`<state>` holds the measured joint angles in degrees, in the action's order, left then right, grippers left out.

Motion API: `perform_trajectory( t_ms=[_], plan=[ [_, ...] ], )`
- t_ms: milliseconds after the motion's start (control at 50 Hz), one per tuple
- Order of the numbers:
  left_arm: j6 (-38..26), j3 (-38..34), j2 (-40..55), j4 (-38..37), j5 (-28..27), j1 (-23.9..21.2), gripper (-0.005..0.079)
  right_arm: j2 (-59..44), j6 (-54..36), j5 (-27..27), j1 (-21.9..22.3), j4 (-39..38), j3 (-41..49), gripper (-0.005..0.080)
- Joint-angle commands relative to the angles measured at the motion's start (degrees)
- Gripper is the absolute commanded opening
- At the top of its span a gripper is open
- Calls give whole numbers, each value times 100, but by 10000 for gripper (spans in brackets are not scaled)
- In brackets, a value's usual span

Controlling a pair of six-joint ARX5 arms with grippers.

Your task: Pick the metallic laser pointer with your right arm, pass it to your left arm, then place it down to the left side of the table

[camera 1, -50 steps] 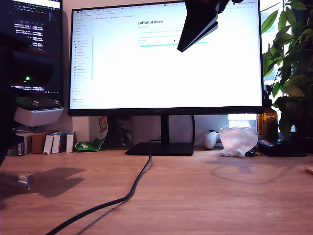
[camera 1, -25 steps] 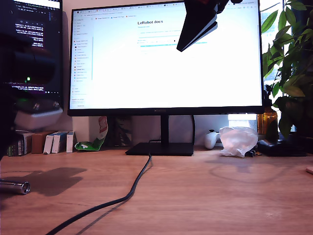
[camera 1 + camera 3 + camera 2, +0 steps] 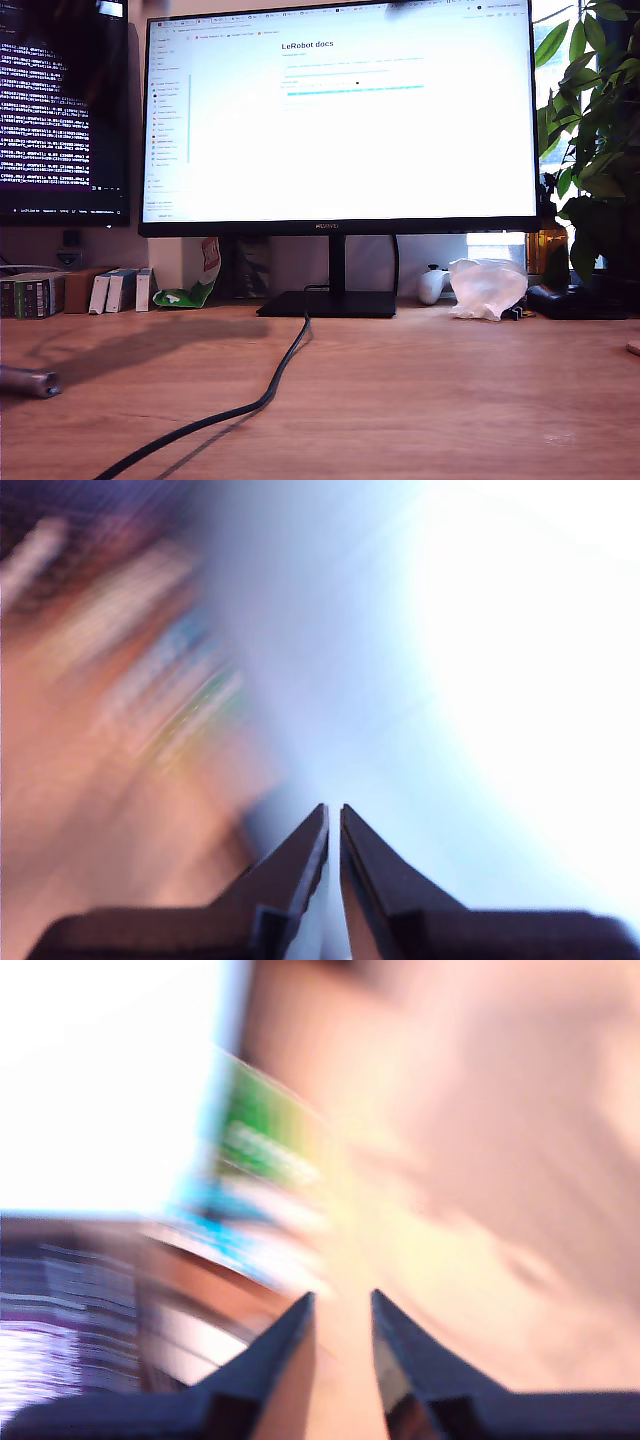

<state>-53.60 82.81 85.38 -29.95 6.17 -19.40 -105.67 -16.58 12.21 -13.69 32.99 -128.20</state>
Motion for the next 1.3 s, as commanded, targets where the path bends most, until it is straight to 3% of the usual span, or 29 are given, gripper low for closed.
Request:
perform_trajectory(
  t_ms=[0,60,300,500,640,820,900,1280],
  plan=[
    [361,492,2,278,-205,-2,54,-87,501,-470,177,-669,-330,-10],
    [680,935,2,455,-457,39,34,-87,767,-898,315,-1010,-675,-11],
    [1976,2566,2,1231,-1338,402,20,-87,990,-1770,855,-1738,-1821,-10],
    [3683,3659,-2,1228,-2317,1064,18,151,975,-1893,1014,-1731,-2267,-10],
    [4450,4194,-50,1154,-2857,1508,-15,573,413,-1937,1108,-1635,-2267,-10],
    [4629,4321,-413,212,-3432,1917,-15,1058,415,-1825,1126,-1408,-2267,-10],
    [4743,4319,-570,-59,-3692,1930,-15,1246,398,-1727,1126,-940,-2267,-10],
    [4719,4183,-1119,-610,-3639,2063,-14,1976,306,-1497,1119,225,-2223,-11]
  ],
)
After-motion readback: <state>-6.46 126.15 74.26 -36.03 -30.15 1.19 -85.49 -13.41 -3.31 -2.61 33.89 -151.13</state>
